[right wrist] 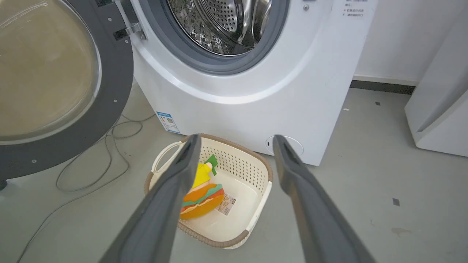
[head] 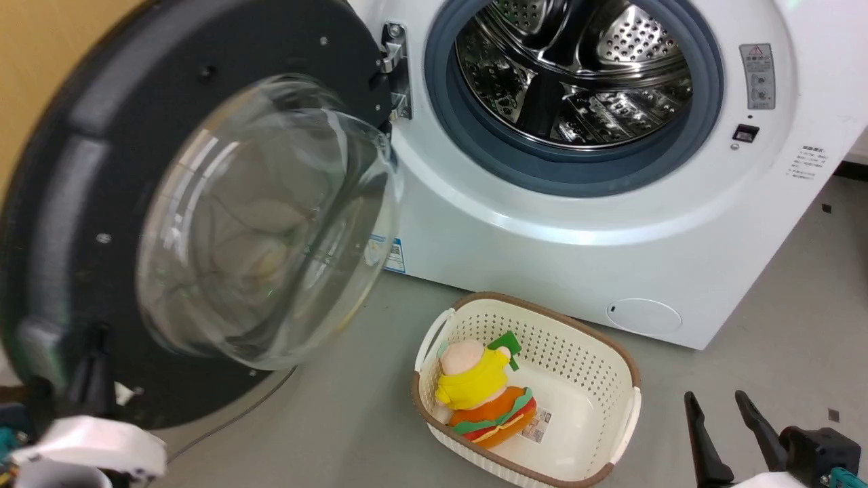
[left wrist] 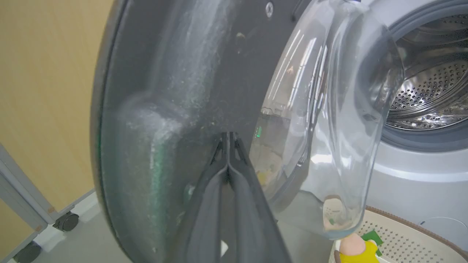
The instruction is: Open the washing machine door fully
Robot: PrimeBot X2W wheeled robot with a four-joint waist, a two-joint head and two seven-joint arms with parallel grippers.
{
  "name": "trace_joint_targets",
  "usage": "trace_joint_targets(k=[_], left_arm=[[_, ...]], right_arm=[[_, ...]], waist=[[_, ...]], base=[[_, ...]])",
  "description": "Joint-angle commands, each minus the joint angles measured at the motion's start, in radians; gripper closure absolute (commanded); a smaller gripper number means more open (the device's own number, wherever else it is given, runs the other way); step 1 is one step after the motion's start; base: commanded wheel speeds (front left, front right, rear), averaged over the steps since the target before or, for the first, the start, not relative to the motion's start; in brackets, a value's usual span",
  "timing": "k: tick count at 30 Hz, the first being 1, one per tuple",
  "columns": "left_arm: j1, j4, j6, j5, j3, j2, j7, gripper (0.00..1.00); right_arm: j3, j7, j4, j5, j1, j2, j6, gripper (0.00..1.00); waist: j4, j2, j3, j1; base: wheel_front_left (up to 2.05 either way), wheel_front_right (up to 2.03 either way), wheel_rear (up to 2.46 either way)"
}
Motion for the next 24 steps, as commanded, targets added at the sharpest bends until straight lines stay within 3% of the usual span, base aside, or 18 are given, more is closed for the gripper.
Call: trace_joint_targets(k=[1,14,24], left_arm=[[-0.049,0.058,-0.014,-0.015,0.025,0.020,-0.018,1.00],[-0.235,0.402,-0.089,-0.038,0.108,0.051,-0.071,1.00],[-0.232,0.406,-0.113,0.019,0.181,0.017,-0.074,1.00]], right_arm=[[-0.003,0.002,-0.005,0.000,-0.006,0.003,0.001,0.00],[-0.004,0.005,-0.007,-0.003,-0.018,0.003,0.001,0.00],[-0.004,0.001,-0.003,0.001,-0.014,0.003,0.001,0.00]], waist=[[-0.008,0.0000,0.006,0.0001],[-0.034,0.0000,0.025,0.0001],[-0.039,0.0000,0.016,0.0001]], base=[[0.00,0.00,0.00],[0.00,0.00,0.00],[0.00,0.00,0.00]])
